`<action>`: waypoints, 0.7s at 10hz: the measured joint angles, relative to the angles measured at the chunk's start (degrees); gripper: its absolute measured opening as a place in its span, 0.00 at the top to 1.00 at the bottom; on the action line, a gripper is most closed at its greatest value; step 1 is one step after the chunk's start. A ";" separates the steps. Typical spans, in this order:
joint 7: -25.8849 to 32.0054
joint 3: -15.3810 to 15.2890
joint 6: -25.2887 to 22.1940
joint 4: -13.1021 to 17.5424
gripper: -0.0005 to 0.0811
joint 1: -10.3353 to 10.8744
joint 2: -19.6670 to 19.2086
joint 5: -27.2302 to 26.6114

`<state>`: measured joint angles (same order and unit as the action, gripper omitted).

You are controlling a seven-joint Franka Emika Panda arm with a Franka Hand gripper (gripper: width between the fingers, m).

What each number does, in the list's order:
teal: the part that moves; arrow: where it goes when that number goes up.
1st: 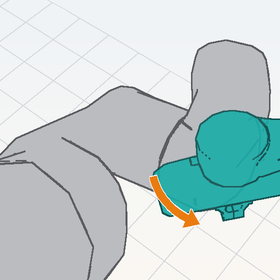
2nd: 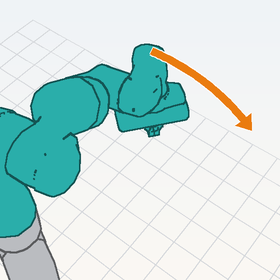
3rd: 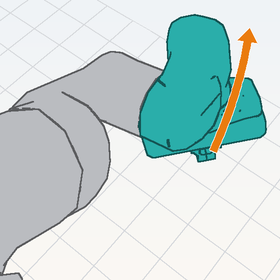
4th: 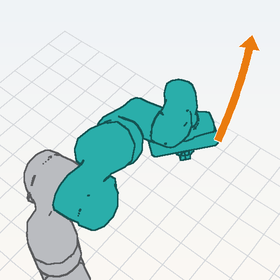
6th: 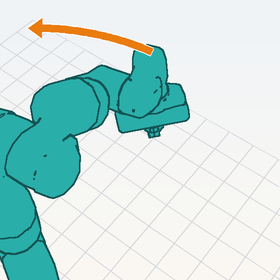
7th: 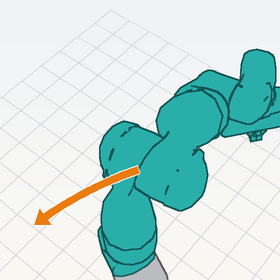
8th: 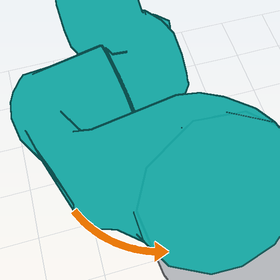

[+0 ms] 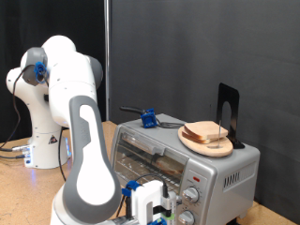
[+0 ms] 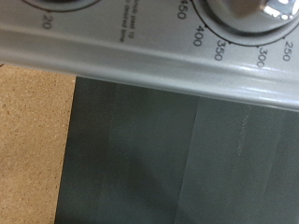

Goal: Make a piece of toast with the oven

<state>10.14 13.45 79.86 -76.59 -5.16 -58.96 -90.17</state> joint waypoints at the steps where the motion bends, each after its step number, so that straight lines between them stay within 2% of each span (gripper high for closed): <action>1: 0.05 -0.06 0.46 -0.81 0.00 0.52 0.60 -0.11; 6: 0.46 -0.17 2.12 -2.89 0.00 1.81 2.00 -0.95; 7: 0.46 -0.17 2.27 -3.12 0.15 1.85 2.14 -0.96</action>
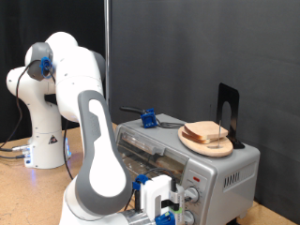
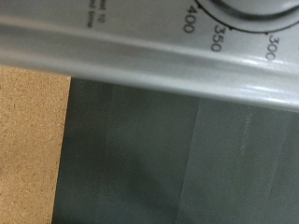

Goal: Make a piece of toast with the oven

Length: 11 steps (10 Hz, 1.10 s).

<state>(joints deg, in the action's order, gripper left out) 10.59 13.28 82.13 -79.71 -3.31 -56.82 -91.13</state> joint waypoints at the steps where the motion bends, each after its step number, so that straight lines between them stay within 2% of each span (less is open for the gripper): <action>1: 0.00 0.00 0.25 -0.15 0.31 0.02 0.00 0.00; 2: 0.03 -0.01 1.24 -0.50 0.31 0.15 -0.01 0.00; 3: 0.04 -0.01 2.14 -0.76 0.53 0.26 -0.03 0.00; 4: 0.04 -0.01 2.72 -0.98 0.53 0.25 -0.03 -0.03; 5: 0.04 -0.07 2.70 -0.97 0.75 0.25 0.01 -0.15; 6: 0.04 -0.09 2.68 -0.96 0.75 0.25 0.02 -0.16; 7: 0.04 -0.09 2.67 -0.96 0.95 0.24 0.02 -0.16; 9: 0.04 -0.09 2.58 -0.96 0.98 0.23 0.02 -0.16; 10: 1.59 -0.10 2.58 -0.97 0.99 0.24 0.06 -0.16; 11: 5.67 -0.13 2.58 -1.02 0.99 0.25 0.13 -0.20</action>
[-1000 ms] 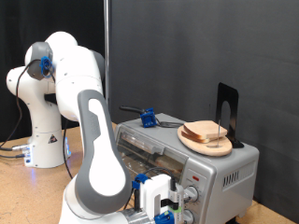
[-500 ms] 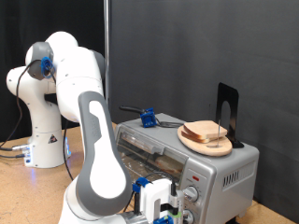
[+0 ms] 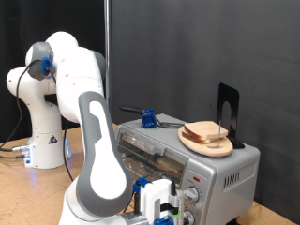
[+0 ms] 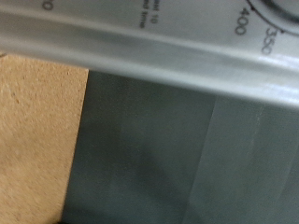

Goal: Make a piece of toast with the oven

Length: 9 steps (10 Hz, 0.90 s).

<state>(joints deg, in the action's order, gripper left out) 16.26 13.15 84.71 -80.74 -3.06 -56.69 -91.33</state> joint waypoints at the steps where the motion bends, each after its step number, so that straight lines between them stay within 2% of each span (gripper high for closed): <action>1: 5.15 -0.06 0.00 -0.22 0.99 0.00 0.18 -0.23; 4: 16.37 -0.21 -0.10 -2.55 0.99 -0.02 1.83 -1.35; 9: 25.09 -0.43 -0.17 -4.89 0.99 -0.03 3.03 -2.31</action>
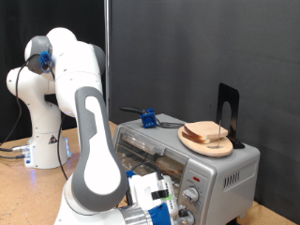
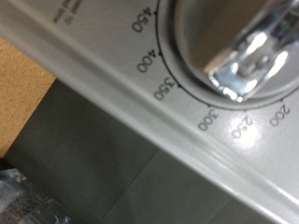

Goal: Make a piece of toast with the oven

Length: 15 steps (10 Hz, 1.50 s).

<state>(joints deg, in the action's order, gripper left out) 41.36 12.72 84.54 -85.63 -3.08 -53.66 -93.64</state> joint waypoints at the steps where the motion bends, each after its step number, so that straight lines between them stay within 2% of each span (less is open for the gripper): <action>1: 1.83 0.01 0.00 -0.12 0.99 -0.03 0.00 -0.10; 4: 3.70 0.04 0.00 -0.16 0.99 -0.44 0.01 -0.17; 6: 1.62 0.05 0.00 -0.21 0.99 -0.61 0.01 -0.34; 7: -1.65 0.03 0.13 -0.35 0.99 -0.64 0.04 -0.74; 11: -23.40 -0.17 1.92 -0.74 0.99 -0.25 0.07 -1.80; 12: -27.37 -0.08 1.83 -0.75 0.90 -0.14 0.07 -1.10; 13: -29.76 -0.02 1.52 -0.86 0.65 -0.13 0.10 -0.19; 14: -30.97 0.05 1.24 -1.24 0.65 -0.13 0.20 0.57; 15: -31.54 0.10 1.18 -1.84 0.41 -0.13 0.40 1.11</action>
<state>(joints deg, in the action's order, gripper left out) 9.82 12.82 85.72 -87.47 -3.22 -53.26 -92.54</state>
